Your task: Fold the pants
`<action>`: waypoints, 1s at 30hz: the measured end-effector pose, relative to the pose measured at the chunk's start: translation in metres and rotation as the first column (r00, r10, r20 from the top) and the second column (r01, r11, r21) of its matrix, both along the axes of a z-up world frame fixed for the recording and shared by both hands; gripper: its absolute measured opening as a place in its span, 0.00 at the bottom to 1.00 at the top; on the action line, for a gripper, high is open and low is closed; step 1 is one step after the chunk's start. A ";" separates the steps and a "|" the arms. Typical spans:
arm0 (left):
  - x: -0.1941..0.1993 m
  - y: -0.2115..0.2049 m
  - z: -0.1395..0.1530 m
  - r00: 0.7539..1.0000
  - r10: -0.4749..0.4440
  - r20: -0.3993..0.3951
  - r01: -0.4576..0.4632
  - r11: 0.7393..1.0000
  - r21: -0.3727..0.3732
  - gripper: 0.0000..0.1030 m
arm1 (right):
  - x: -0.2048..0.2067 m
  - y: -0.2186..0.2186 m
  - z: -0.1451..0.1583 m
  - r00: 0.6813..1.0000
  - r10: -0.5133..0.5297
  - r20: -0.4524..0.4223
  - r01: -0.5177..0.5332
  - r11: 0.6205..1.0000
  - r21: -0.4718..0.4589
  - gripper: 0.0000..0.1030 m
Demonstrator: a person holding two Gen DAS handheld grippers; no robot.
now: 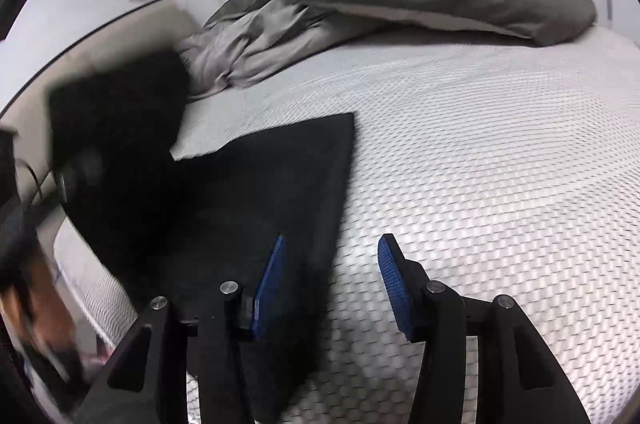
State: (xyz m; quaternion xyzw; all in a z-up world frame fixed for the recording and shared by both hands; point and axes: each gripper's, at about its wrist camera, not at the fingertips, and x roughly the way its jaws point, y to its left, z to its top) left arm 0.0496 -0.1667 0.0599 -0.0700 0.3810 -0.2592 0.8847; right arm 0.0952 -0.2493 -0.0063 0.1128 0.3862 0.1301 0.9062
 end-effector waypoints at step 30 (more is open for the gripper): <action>0.003 0.191 -0.036 0.914 0.399 -0.071 -0.397 0.917 0.048 0.73 | 0.047 0.054 -0.005 0.975 0.221 -0.026 -0.189 0.887 0.422 0.48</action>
